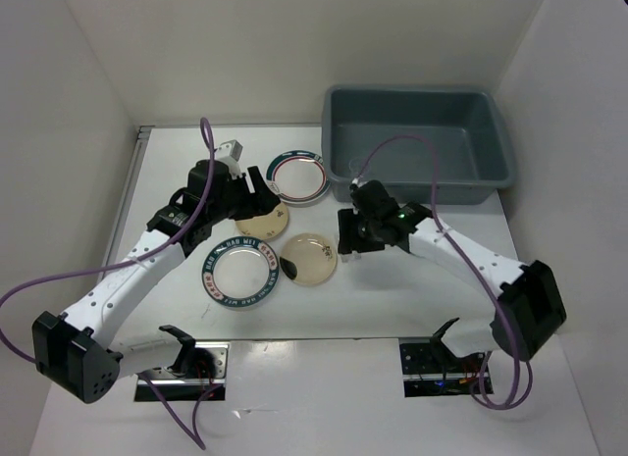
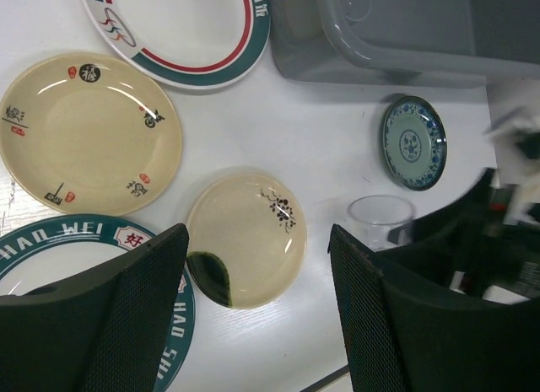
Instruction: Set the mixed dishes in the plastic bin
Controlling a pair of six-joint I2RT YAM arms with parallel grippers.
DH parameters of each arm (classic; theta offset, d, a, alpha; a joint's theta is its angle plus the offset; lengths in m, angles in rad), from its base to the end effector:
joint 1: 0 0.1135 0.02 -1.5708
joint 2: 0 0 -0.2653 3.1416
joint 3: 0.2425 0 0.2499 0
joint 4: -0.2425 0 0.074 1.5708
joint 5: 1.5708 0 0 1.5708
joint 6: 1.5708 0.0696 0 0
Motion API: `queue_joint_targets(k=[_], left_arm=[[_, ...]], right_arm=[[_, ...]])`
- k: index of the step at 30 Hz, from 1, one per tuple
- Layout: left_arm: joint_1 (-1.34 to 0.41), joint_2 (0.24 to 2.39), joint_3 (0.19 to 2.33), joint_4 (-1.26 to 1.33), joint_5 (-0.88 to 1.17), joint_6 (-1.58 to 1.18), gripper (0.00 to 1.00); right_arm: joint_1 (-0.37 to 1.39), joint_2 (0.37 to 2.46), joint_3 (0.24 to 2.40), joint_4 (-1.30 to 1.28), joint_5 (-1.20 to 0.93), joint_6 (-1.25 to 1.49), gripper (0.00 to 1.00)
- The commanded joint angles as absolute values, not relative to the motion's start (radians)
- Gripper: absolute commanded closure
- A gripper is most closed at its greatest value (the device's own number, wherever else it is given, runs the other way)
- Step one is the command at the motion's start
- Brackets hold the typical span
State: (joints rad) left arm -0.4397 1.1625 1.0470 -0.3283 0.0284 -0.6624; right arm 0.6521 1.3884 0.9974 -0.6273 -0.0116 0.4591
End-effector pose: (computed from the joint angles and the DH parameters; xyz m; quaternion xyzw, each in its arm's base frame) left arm 0.2636 -0.1262 0.3270 -0.0864 0.8409 -0.2899 0.4487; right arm 0.2335 0.1793 0.2152 -0.0943 0.9574 0.1486 0.2288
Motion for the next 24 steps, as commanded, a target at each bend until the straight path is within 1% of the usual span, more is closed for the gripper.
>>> queue_joint_targets(k=[1, 5, 6, 7, 9, 12, 15, 20, 24], left_arm=[[-0.434, 1.167, 1.043, -0.282, 0.031, -0.675, 0.24], [-0.434, 1.176, 1.043, -0.282, 0.031, -0.675, 0.24], [-0.434, 1.177, 1.043, -0.282, 0.031, -0.675, 0.24], [-0.434, 1.177, 1.043, -0.282, 0.031, -0.675, 0.24], [-0.434, 1.177, 1.043, -0.282, 0.031, -0.675, 0.24], [-0.434, 1.177, 1.043, -0.282, 0.040, -0.666, 0.24], [-0.434, 1.177, 1.043, -0.282, 0.029, -0.655, 0.24], [-0.434, 1.166, 1.022, -0.291, 0.020, -0.646, 0.24], [-0.434, 1.157, 1.000, -0.291, 0.011, -0.623, 0.24]], right_arm=[[0.661, 1.289, 1.104, -0.675, -0.029, 0.471, 0.82], [0.661, 1.264, 1.224, -0.696, -0.040, 0.471, 0.82], [0.661, 1.264, 1.285, -0.696, -0.005, 0.459, 0.82], [0.661, 1.282, 1.316, -0.696, 0.017, 0.450, 0.79], [0.612, 1.317, 1.382, -0.696, 0.043, 0.416, 0.79], [0.531, 1.411, 1.515, -0.669, 0.054, 0.371, 0.79], [0.480, 1.506, 1.587, -0.627, 0.077, 0.341, 0.79], [0.434, 1.682, 1.666, -0.580, 0.158, 0.299, 0.79], [0.434, 1.791, 1.706, -0.546, 0.240, 0.265, 0.78]])
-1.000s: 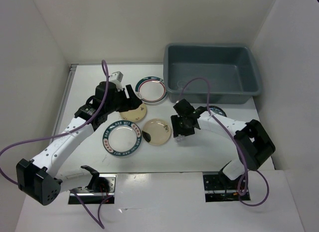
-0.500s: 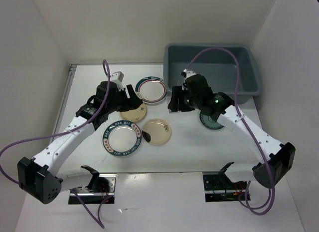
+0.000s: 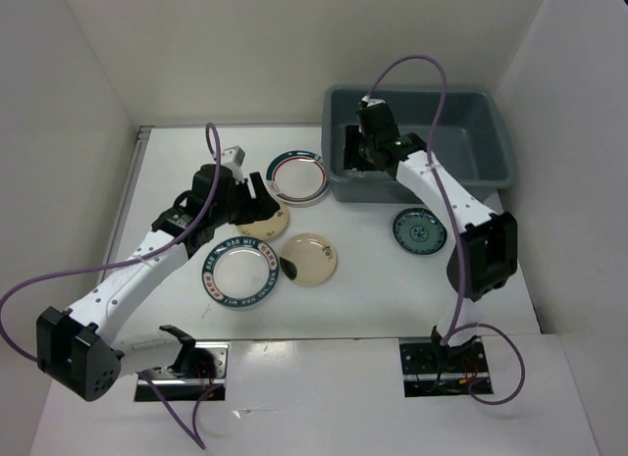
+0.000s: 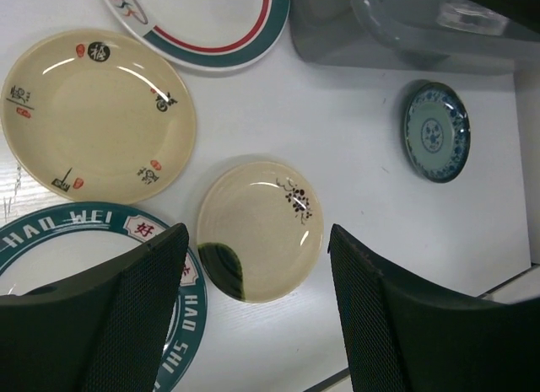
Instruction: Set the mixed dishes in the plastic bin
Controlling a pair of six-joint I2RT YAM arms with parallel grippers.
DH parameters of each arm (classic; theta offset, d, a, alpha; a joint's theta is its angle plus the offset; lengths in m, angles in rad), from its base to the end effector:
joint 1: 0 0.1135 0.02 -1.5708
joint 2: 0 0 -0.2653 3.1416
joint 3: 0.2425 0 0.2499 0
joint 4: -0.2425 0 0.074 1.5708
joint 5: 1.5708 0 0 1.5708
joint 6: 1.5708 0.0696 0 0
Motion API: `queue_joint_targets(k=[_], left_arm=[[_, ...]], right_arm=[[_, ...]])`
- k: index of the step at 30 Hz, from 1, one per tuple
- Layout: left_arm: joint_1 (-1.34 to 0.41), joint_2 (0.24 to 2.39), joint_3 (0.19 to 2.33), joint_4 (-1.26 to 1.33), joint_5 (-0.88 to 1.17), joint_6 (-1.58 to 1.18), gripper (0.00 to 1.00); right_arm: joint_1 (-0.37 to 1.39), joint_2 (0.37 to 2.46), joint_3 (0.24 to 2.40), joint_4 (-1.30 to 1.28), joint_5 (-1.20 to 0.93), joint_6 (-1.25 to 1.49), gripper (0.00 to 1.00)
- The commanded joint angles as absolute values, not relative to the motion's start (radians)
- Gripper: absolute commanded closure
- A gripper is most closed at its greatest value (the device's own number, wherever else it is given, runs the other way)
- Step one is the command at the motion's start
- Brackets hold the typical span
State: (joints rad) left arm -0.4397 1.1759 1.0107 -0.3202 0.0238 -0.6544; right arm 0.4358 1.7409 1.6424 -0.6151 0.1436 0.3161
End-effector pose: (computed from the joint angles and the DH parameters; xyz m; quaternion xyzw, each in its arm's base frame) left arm 0.2654 -0.1267 0.3107 -0.0856 0.8520 -0.2773 0.4357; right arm 0.3852 0.1684 0.3173 -0.0245 0.9074 0.0915 0.4095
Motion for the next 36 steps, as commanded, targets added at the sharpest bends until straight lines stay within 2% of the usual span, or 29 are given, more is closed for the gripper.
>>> queue_joint_targets(k=[1, 16, 22, 25, 26, 28, 29, 30, 32, 34, 36], left_arm=[[-0.434, 1.148, 1.000, -0.301, 0.011, -0.623, 0.24], [-0.434, 1.147, 0.980, -0.301, -0.003, -0.614, 0.23], [-0.434, 1.147, 0.971, -0.301, -0.014, -0.614, 0.23], [-0.434, 1.147, 0.971, -0.301, -0.014, -0.614, 0.23], [-0.434, 1.157, 0.971, -0.301, -0.014, -0.614, 0.23], [-0.434, 1.166, 0.971, -0.290, -0.014, -0.614, 0.23], [-0.434, 1.166, 0.971, -0.290, -0.014, -0.614, 0.23], [-0.434, 1.178, 0.971, -0.281, -0.014, -0.614, 0.23], [-0.434, 1.178, 0.971, -0.281, -0.003, -0.614, 0.23], [-0.434, 1.189, 0.971, -0.270, -0.003, -0.614, 0.23], [-0.434, 1.198, 0.971, -0.270, 0.006, -0.614, 0.23]], right_arm=[[0.434, 1.808, 1.706, -0.546, 0.253, 0.256, 0.78], [0.434, 2.078, 1.822, -0.522, 0.298, 0.160, 0.78], [0.425, 2.174, 1.901, -0.545, 0.298, 0.160, 0.70], [0.425, 2.183, 1.920, -0.545, 0.298, 0.160, 0.64], [0.425, 2.174, 1.921, -0.545, 0.298, 0.160, 0.57], [0.425, 2.140, 1.930, -0.554, 0.298, 0.160, 0.53], [0.425, 2.123, 1.930, -0.554, 0.298, 0.150, 0.48], [0.425, 2.106, 1.930, -0.554, 0.298, 0.150, 0.32], [0.425, 2.047, 1.918, -0.554, 0.285, 0.150, 0.31], [0.425, 1.975, 1.890, -0.543, 0.256, 0.150, 0.22], [0.425, 1.915, 1.846, -0.543, 0.232, 0.150, 0.19]])
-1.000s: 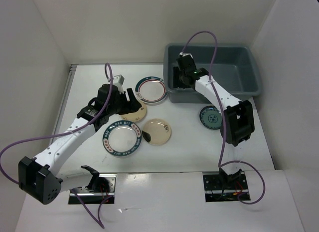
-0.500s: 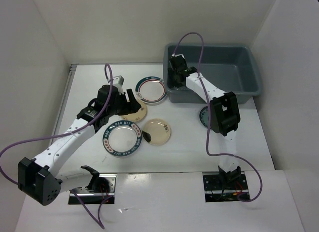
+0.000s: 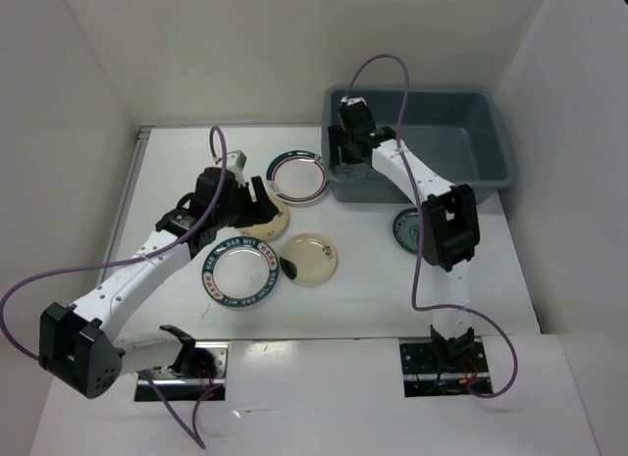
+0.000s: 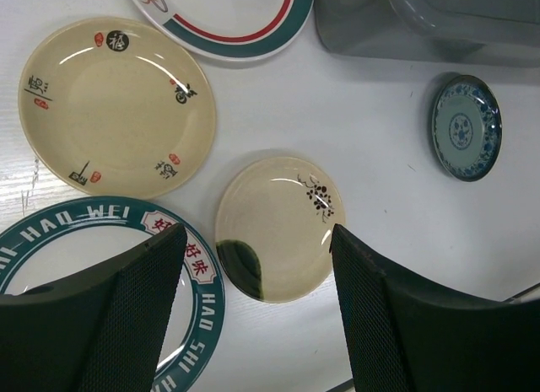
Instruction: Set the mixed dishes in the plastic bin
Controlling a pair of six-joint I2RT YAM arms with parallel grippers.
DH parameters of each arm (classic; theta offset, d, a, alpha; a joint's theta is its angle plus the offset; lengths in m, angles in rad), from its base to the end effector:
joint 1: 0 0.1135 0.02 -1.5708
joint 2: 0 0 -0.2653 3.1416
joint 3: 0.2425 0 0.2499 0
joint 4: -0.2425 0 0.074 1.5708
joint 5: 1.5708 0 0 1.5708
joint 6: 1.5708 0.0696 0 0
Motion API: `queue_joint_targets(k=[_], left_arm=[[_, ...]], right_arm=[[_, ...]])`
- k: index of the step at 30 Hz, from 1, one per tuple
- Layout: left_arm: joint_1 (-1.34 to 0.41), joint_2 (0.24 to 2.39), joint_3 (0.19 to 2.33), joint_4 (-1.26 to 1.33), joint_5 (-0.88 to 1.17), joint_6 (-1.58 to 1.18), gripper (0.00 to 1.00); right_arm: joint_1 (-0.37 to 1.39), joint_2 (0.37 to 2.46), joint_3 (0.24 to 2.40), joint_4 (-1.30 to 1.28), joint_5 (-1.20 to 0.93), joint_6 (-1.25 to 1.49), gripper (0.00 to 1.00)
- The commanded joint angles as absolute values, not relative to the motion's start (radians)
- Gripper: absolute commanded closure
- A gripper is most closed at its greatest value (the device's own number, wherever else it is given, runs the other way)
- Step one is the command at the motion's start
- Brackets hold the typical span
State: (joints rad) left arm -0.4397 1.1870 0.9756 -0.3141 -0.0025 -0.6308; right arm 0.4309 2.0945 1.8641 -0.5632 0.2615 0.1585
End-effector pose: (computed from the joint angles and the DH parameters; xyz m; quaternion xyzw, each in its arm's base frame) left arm 0.2667 -0.1253 0.2952 -0.0833 0.8625 -0.2537 0.4299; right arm 0.4633 0.1932 0.2456 -0.0756 0.9158 -0.0063 0.3945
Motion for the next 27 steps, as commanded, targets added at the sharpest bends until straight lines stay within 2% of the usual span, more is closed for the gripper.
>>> queue_joint_targets(k=[1, 10, 14, 18, 27], left_arm=[[-0.434, 1.198, 0.971, -0.270, 0.006, -0.614, 0.23], [-0.434, 1.226, 0.960, -0.239, 0.037, -0.634, 0.23], [-0.434, 1.253, 0.950, -0.230, 0.037, -0.634, 0.22], [-0.434, 1.279, 0.920, -0.221, 0.037, -0.634, 0.22], [-0.434, 1.310, 0.853, -0.172, 0.046, -0.679, 0.24]], right_arm=[[0.425, 1.881, 1.827, -0.532, 0.218, 0.150, 0.19], [0.463, 1.505, 1.473, -0.537, 0.040, 0.242, 0.18], [0.557, 1.483, 1.298, -0.575, -0.024, 0.291, 0.18], [0.610, 1.460, 1.070, -0.485, -0.127, 0.406, 0.21], [0.620, 1.449, 0.894, -0.318, -0.169, 0.532, 0.26]])
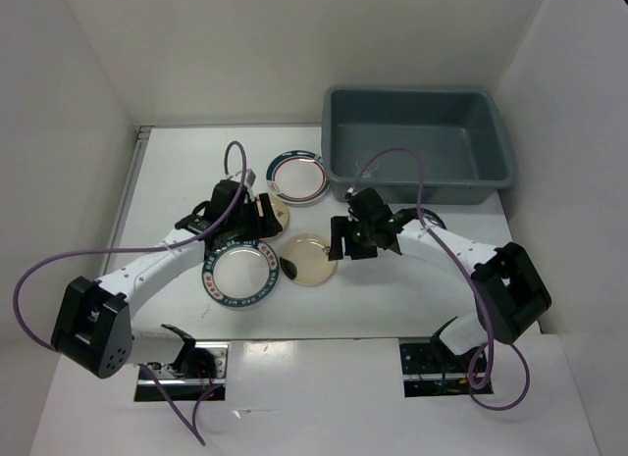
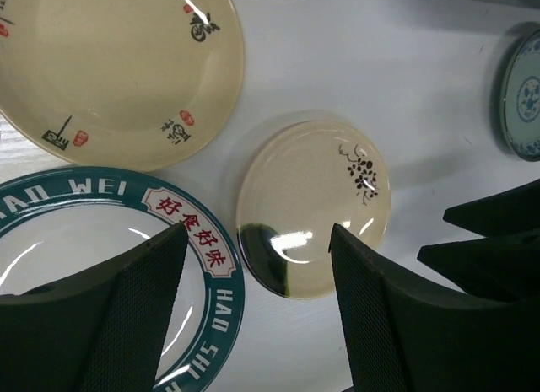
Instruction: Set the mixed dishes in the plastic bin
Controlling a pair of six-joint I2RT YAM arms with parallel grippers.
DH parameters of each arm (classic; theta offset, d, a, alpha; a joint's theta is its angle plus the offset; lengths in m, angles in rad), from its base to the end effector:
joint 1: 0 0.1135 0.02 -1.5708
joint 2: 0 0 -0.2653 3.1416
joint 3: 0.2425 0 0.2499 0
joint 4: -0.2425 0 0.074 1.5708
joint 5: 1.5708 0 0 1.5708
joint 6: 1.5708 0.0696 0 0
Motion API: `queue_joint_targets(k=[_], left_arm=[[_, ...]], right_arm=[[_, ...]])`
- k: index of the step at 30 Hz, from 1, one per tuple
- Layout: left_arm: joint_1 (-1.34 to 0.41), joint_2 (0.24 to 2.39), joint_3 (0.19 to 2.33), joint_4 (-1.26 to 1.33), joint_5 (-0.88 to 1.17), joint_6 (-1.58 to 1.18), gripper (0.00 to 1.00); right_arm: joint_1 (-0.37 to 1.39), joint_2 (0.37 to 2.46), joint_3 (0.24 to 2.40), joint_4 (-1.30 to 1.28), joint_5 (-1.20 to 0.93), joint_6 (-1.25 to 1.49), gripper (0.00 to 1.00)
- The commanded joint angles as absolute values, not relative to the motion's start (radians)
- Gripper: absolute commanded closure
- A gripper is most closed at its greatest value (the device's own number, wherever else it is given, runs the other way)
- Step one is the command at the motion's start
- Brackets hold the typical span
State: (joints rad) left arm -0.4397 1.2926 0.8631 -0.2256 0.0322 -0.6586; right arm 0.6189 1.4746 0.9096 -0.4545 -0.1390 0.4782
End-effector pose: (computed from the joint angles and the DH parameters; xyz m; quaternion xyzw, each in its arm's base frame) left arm 0.2764 -0.1325 0.2347 -0.0909 0.8923 -0.2430 0.3694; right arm 0.2440 0.1856 0.1766 -0.0863 0.9562 0.1986 0.1968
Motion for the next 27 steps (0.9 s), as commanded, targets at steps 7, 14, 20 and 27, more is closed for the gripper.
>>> queue_joint_targets(k=[7, 14, 20, 27], left_arm=[[-0.423, 1.247, 0.802, -0.201, -0.175, -0.793, 0.34], [-0.391, 1.148, 0.733, -0.215, -0.221, -0.853, 0.37], [-0.391, 1.129, 0.712, -0.225, -0.222, -0.897, 0.37], [-0.391, 1.098, 0.655, -0.242, -0.281, -0.976, 0.37]], right_arm=[[0.620, 1.500, 0.873, -0.236, -0.199, 0.577, 0.34], [0.620, 1.509, 0.839, -0.181, -0.155, 0.618, 0.41], [0.652, 1.554, 0.830, -0.134, -0.155, 0.655, 0.44], [0.672, 1.598, 0.830, -0.132, -0.109, 0.684, 0.46]])
